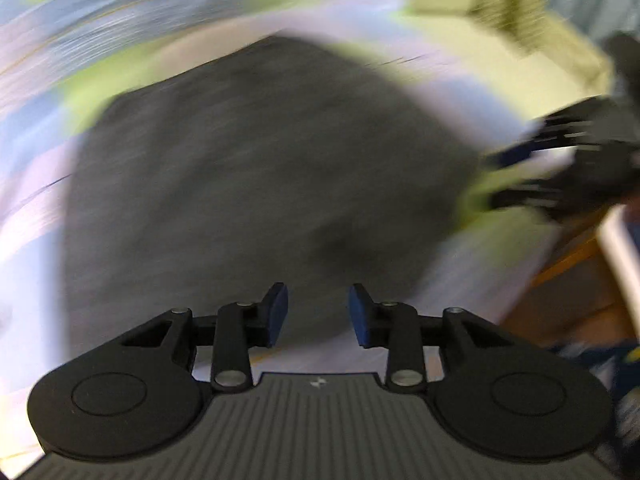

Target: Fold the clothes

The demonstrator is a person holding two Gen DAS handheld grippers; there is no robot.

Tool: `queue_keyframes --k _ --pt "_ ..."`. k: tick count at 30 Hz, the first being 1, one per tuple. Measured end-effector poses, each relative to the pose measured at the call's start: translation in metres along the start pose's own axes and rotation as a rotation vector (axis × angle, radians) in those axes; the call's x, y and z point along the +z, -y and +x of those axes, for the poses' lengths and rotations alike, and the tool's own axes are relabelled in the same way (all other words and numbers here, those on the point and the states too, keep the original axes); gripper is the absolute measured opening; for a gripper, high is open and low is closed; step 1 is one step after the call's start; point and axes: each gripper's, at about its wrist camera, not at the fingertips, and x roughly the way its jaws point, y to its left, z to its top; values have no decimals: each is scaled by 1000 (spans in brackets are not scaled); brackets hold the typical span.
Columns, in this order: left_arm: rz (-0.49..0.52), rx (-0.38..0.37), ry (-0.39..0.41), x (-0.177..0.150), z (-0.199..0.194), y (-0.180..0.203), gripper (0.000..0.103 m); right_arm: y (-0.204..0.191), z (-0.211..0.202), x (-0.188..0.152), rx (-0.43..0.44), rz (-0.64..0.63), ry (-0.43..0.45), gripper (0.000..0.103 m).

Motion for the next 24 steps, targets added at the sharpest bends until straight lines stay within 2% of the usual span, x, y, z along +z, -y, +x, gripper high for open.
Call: queue_keyframes --k 3,6,8,12,14,15,16,18,21,24 --pt "-31 38 -16 14 35 36 41 64 3 -3 34 139 -1 50" --pt "-59 106 -96 15 78 57 41 113 13 -4 112 243 7 50" --pt "-57 131 -125 13 86 54 42 131 23 -4 160 265 5 52" --pt "-70 201 -138 11 91 51 56 147 60 -8 225 330 -38 59" --pt "-99 232 -144 15 101 50 51 148 69 -10 307 359 -12 57" --pt "-121 238 -146 17 105 49 36 146 71 -10 341 357 -10 42" --pt "-140 238 -144 21 108 50 8 145 73 -9 377 359 -19 10" --pt "-170 219 -134 31 110 56 6 142 73 -8 424 363 -33 6" --pt "-241 159 -88 45 103 68 6 159 53 -2 393 347 1 5" --pt "-267 145 -95 48 106 78 8 184 34 6 386 344 13 5"
